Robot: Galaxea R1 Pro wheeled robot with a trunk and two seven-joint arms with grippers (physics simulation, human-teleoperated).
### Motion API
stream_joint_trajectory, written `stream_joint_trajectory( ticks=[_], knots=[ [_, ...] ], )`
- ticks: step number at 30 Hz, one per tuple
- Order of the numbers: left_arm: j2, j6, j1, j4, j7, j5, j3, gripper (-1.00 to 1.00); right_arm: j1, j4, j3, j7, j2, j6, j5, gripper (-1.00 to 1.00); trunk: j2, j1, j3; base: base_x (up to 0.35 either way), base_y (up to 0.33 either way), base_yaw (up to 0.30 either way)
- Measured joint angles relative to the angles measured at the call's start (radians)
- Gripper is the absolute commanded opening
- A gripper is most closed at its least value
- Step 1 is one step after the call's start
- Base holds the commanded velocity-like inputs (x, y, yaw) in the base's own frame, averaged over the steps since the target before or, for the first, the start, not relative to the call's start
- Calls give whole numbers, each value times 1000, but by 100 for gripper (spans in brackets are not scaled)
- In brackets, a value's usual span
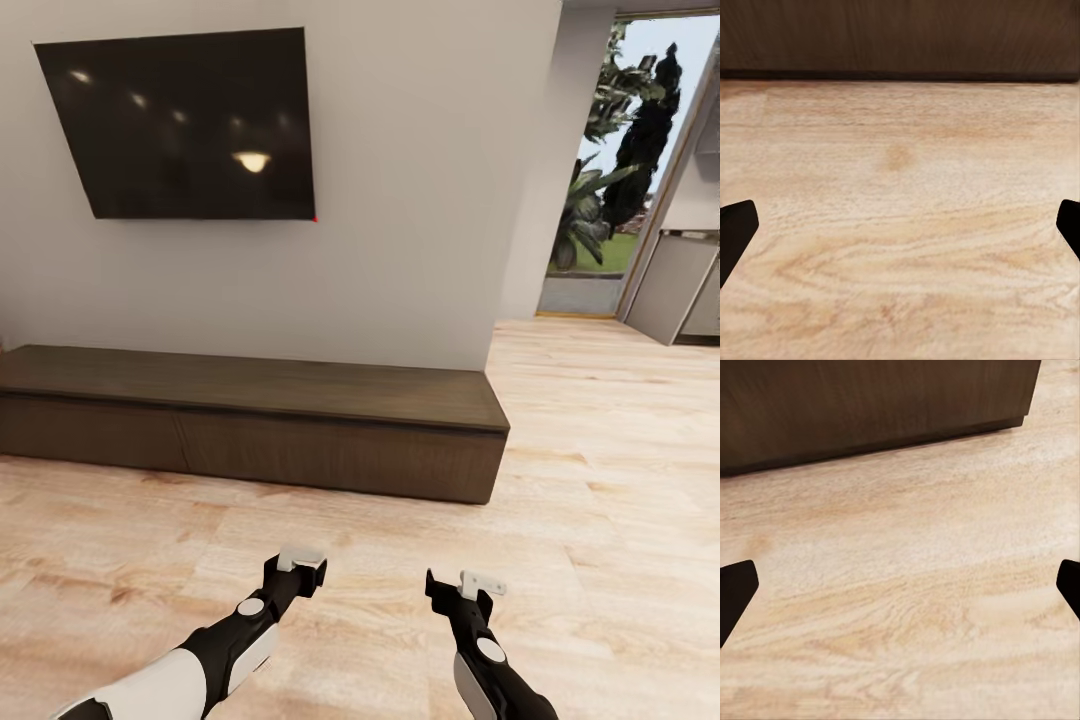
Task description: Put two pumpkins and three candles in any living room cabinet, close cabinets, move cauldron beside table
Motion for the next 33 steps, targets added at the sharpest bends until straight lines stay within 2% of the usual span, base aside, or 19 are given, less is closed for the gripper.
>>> stream_joint_trajectory(
  ticks=[28, 33],
  knots=[
    [3, 12, -1, 0, 0, 5, 6, 100, 0, 5, 0, -1, 1, 0, 0, 100, 7, -13, 108, 0, 0, 0],
    [3, 13, 0, 0, 0, 4, 6, 100, 0, 8, 0, 0, 2, 0, 1, 100, 38, -30, 124, 0, 0, 0]
  ],
)
